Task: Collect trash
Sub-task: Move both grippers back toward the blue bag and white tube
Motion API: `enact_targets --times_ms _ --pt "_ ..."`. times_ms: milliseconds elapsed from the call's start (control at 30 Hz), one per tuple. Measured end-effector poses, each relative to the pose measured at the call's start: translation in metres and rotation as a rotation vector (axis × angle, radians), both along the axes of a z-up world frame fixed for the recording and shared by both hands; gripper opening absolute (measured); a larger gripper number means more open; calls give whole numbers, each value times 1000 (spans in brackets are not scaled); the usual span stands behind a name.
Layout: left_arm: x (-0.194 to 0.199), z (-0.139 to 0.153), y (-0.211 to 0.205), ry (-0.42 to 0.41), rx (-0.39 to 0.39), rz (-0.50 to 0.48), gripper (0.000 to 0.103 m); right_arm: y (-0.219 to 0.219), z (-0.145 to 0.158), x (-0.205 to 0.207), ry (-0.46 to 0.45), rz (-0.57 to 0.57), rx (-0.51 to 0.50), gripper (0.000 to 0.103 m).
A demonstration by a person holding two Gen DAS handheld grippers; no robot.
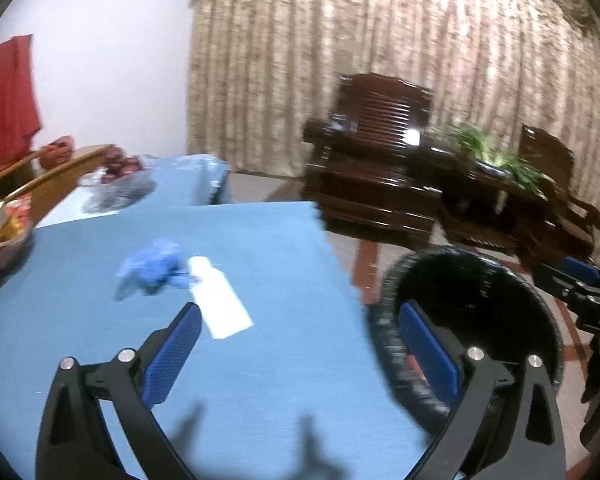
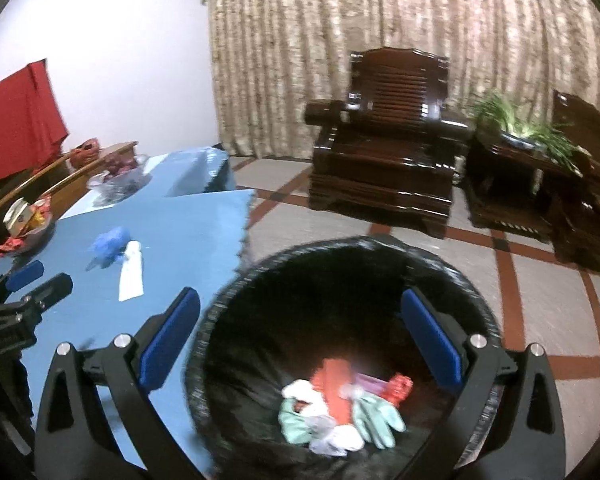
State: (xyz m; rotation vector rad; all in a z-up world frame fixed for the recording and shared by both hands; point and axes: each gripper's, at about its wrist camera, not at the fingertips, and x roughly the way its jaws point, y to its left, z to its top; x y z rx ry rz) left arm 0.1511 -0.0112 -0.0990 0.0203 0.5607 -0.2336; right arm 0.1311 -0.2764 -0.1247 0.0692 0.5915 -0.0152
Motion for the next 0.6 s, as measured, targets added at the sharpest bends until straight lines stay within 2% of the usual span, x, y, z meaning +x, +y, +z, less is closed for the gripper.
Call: enact_targets --times_ms 300,600 --pt "7 3 74 -16 12 149 97 69 8 39 -14 134 4 98" --pt "19 -4 134 -12 14 251 97 130 3 83 -10 216 9 98"
